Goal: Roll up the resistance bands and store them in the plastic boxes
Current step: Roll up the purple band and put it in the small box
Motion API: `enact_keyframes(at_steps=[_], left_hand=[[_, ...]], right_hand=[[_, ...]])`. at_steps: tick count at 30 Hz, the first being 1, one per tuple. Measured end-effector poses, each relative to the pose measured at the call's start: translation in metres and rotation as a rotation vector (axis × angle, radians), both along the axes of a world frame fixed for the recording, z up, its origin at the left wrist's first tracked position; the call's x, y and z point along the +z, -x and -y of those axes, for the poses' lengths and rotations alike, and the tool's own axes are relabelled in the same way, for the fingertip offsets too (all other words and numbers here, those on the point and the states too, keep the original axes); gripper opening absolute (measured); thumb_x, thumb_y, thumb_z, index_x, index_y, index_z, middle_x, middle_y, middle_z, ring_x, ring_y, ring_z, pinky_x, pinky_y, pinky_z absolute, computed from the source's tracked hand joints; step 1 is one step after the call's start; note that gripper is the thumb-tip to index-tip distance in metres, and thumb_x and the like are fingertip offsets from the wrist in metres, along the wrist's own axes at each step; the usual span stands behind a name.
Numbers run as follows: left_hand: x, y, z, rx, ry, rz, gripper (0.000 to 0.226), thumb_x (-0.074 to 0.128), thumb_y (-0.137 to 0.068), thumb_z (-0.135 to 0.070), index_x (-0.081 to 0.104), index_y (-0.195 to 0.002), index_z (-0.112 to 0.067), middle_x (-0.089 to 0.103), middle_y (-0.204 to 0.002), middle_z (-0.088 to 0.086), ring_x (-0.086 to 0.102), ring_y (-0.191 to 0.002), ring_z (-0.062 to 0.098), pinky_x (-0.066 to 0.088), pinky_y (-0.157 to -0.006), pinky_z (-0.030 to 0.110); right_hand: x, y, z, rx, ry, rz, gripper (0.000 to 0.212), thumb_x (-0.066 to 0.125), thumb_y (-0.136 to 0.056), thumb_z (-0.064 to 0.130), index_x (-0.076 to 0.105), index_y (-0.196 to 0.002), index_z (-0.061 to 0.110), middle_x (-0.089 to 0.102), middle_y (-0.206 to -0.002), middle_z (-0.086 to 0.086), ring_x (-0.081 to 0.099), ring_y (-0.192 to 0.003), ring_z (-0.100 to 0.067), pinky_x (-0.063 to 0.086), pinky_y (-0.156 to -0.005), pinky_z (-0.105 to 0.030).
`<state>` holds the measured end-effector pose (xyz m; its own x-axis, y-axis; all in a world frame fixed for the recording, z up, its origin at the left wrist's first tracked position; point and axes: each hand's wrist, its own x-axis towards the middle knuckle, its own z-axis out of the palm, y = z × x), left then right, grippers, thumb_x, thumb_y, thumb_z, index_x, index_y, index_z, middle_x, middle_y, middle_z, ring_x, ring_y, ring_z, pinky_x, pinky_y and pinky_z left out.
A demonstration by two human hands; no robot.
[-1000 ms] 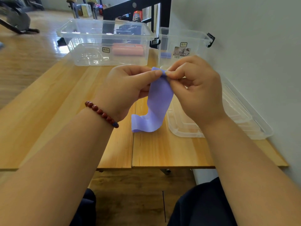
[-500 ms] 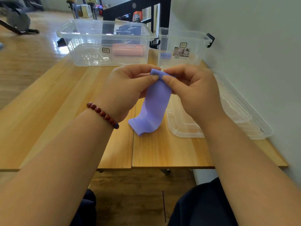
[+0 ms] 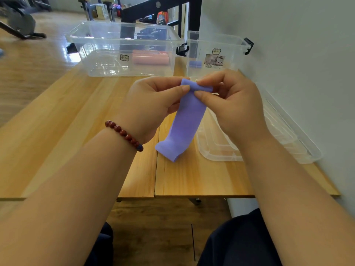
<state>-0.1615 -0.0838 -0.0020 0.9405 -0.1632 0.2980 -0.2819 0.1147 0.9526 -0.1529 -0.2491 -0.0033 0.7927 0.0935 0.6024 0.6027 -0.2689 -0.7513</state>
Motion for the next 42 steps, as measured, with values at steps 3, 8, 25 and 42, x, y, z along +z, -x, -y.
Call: enact_keyframes(at_steps=[3, 8, 25, 42], left_hand=[[0.0008, -0.0002, -0.0006, 0.044, 0.014, -0.012, 0.022, 0.054, -0.096, -0.001, 0.072, -0.108, -0.004, 0.073, -0.108, 0.013, 0.069, -0.106, 0.023, 0.056, -0.091, 0.031], [0.0013, 0.0001, -0.0006, 0.055, 0.052, -0.050, 0.024, 0.058, -0.093, 0.000, 0.069, -0.111, -0.012, 0.074, -0.107, 0.009, 0.070, -0.104, 0.019, 0.057, -0.085, 0.028], [0.0046, 0.0039, -0.0011, -0.018, 0.054, -0.081, 0.027, 0.050, -0.094, 0.008, 0.069, -0.107, -0.006, 0.074, -0.104, 0.011, 0.071, -0.100, 0.019, 0.056, -0.082, 0.024], [0.0009, 0.0024, 0.0006, 0.145, 0.004, -0.015, 0.022, 0.061, -0.091, 0.001, 0.070, -0.101, -0.017, 0.075, -0.101, 0.006, 0.071, -0.101, 0.020, 0.056, -0.092, 0.037]], right_hand=[[0.0001, 0.0004, -0.0004, 0.010, -0.002, -0.029, 0.017, 0.073, -0.084, 0.014, 0.067, -0.092, 0.027, 0.071, -0.092, 0.008, 0.070, -0.089, -0.012, 0.056, -0.078, -0.025], [0.0014, 0.0016, -0.0015, -0.023, -0.026, 0.018, 0.020, 0.072, -0.085, 0.011, 0.069, -0.087, 0.030, 0.070, -0.080, 0.019, 0.068, -0.080, -0.006, 0.052, -0.074, -0.019], [0.0009, -0.0013, -0.0007, 0.050, -0.057, 0.011, 0.026, 0.068, -0.083, -0.002, 0.063, -0.082, 0.024, 0.067, -0.086, 0.009, 0.066, -0.083, -0.007, 0.052, -0.077, -0.023], [0.0020, -0.0008, 0.0020, 0.047, 0.010, -0.046, 0.022, 0.068, -0.084, 0.012, 0.068, -0.099, 0.028, 0.070, -0.094, 0.009, 0.070, -0.087, -0.013, 0.057, -0.077, -0.031]])
